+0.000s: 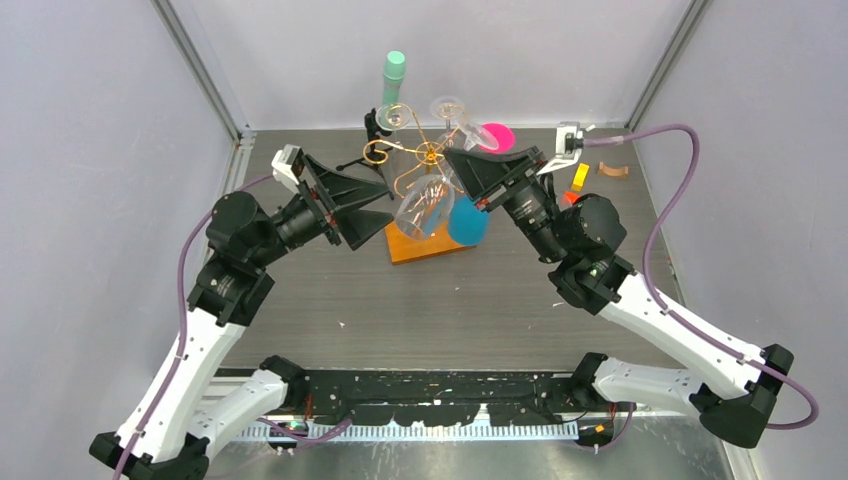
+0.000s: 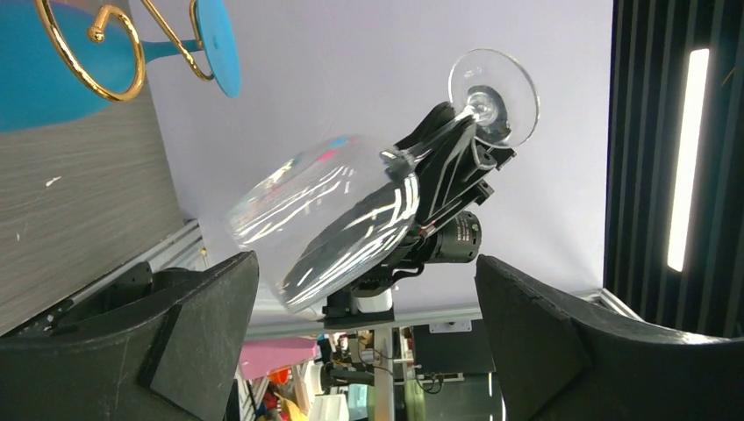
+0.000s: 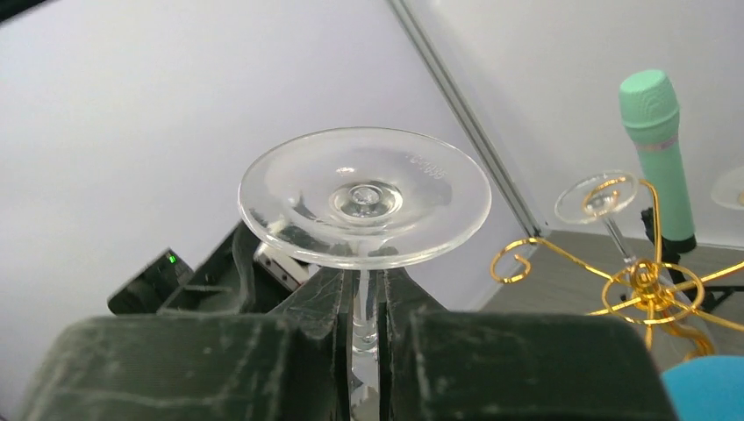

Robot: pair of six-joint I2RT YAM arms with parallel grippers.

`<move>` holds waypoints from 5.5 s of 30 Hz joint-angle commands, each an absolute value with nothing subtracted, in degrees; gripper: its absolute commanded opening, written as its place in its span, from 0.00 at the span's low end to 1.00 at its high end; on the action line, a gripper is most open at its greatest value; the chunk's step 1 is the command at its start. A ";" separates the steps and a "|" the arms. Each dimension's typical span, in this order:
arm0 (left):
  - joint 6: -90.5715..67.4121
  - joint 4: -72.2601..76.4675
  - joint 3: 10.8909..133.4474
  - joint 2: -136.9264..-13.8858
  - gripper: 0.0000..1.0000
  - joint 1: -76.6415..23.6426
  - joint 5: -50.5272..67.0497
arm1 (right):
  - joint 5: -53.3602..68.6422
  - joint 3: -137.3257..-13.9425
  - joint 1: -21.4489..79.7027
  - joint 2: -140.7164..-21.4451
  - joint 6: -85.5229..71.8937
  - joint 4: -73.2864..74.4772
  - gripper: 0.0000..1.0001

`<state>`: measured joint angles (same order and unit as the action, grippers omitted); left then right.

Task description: Take the wine glass off the wine glass rack

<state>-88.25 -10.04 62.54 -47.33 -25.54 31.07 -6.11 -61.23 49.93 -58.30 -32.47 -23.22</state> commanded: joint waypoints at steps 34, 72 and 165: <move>-99.28 23.28 60.76 -53.86 0.00 -25.67 33.97 | -20.87 -60.07 50.45 -62.99 -53.50 -40.32 0.15; -29.94 -57.68 103.14 -61.70 0.00 -14.59 -7.32 | -15.36 -64.21 50.45 -52.17 -46.55 -10.51 0.69; -31.88 -53.75 89.86 -61.67 1.00 5.23 39.68 | 3.76 -69.37 25.67 -62.53 -57.25 20.48 0.35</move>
<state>-30.98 -56.66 90.30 -62.52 5.02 36.16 1.85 -70.30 25.96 -63.79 -55.40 23.92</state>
